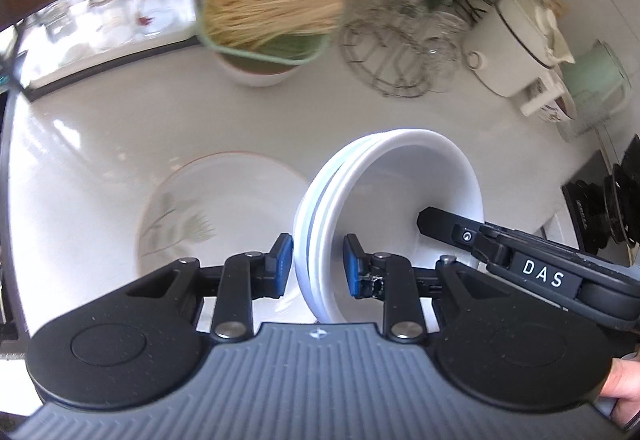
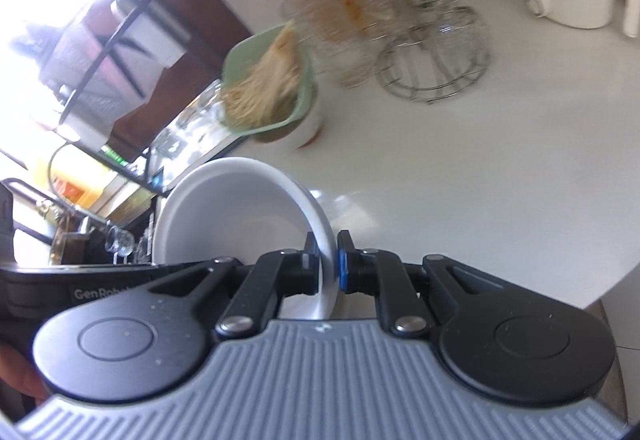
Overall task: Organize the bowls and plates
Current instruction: 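Carry the bowl stack with both grippers over the leaf-pattern plate stack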
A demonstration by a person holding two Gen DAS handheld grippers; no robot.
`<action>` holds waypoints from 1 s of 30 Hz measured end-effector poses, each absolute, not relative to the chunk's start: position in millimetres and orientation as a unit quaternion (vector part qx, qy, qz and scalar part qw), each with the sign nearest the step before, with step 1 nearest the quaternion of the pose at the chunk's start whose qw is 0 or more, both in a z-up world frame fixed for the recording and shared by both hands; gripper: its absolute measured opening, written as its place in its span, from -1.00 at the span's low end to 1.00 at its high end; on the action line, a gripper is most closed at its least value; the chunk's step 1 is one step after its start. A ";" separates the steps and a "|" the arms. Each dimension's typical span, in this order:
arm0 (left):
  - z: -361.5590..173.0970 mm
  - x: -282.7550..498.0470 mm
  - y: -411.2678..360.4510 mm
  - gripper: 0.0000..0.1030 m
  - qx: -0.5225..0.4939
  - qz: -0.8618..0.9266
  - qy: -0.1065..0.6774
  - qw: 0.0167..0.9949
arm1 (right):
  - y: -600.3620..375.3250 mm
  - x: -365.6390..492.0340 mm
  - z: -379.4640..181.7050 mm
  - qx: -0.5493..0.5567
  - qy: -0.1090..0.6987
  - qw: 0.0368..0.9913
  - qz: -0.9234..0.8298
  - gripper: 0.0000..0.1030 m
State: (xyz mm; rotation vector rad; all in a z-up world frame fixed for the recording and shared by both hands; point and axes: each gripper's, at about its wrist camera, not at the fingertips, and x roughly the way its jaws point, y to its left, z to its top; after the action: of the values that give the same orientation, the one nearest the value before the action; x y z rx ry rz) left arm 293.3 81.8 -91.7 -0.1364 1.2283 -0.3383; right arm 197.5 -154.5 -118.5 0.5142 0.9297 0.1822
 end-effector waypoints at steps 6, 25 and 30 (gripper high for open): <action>-108.4 282.4 123.3 -0.41 -0.106 -0.123 0.575 0.801 | -114.7 203.6 -124.6 0.218 0.461 0.852 0.117 -0.73; -177.7 279.5 169.0 -0.40 -0.179 -0.068 0.575 0.795 | -53.7 241.8 -171.2 0.143 0.526 0.825 0.146 -0.72; -188.9 285.8 166.2 -0.40 -0.187 -0.065 0.580 0.790 | -55.3 247.8 -179.4 0.137 0.534 0.822 0.139 -0.72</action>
State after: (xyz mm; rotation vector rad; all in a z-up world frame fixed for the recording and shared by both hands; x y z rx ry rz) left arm 285.8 166.2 -188.9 -0.4034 1.2493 -0.1397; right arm 247.8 -55.3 -179.4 0.2919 1.1366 0.2957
